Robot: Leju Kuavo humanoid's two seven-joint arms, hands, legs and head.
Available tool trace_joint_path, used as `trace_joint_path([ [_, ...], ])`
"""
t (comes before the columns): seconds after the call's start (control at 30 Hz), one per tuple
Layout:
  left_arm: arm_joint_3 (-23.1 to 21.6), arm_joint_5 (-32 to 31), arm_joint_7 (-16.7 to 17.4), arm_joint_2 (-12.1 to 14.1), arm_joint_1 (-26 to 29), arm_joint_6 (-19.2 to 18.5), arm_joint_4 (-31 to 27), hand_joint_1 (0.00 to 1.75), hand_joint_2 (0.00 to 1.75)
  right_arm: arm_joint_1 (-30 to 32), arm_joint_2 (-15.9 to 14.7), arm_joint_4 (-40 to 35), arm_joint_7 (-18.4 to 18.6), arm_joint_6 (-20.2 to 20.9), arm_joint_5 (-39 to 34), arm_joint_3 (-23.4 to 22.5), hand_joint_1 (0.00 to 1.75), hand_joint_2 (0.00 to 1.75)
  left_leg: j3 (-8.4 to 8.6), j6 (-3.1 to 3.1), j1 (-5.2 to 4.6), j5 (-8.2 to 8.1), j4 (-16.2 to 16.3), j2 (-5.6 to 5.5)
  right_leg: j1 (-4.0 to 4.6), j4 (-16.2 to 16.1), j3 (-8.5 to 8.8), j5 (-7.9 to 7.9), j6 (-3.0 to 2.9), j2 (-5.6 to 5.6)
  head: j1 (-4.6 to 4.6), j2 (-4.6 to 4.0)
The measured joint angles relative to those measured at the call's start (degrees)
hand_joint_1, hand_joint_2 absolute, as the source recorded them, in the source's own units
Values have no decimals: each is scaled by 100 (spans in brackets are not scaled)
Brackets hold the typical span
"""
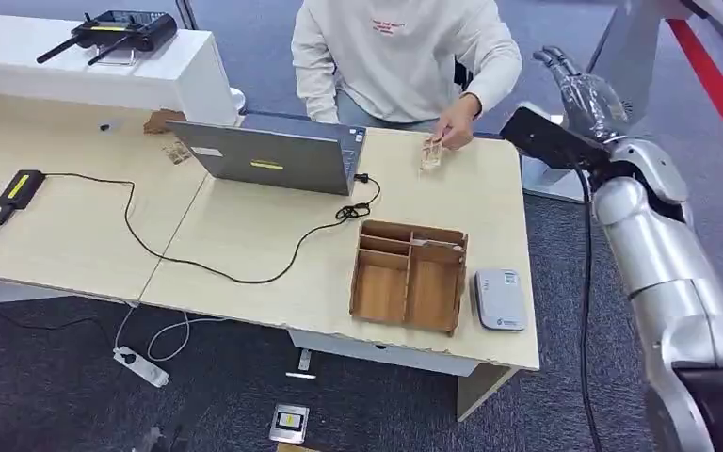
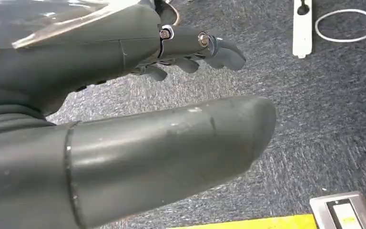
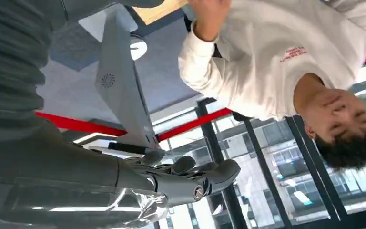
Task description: Pass the card to the sensor for recognition and then transmit it.
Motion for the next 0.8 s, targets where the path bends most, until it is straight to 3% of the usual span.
trace_joint_path([
  [0.13,-53,167,-35,2,45,88,0,0,0,100,-99,-451,215,142,-749,-136,0,175,2,0,1,0,-1,0,1,0,1,0,0,0,0,0],
  [0.23,-109,243,90,-7,56,236,0,0,0,376,-223,-952,606,604,-1044,-188,0,175,4,0,1,-1,-1,0,1,-1,3,-1,0,0,0,0],
  [0.4,-177,258,208,-13,28,192,0,0,0,1039,-413,-1798,1091,1124,-1037,-239,0,175,5,0,1,0,-1,1,1,-2,4,0,0,0,0,0],
  [0.8,-396,140,487,-2,-106,18,0,0,0,2427,-741,-3260,1648,1646,-969,-317,0,175,5,0,1,-1,-1,2,1,-2,3,-1,0,1,-2,0],
])
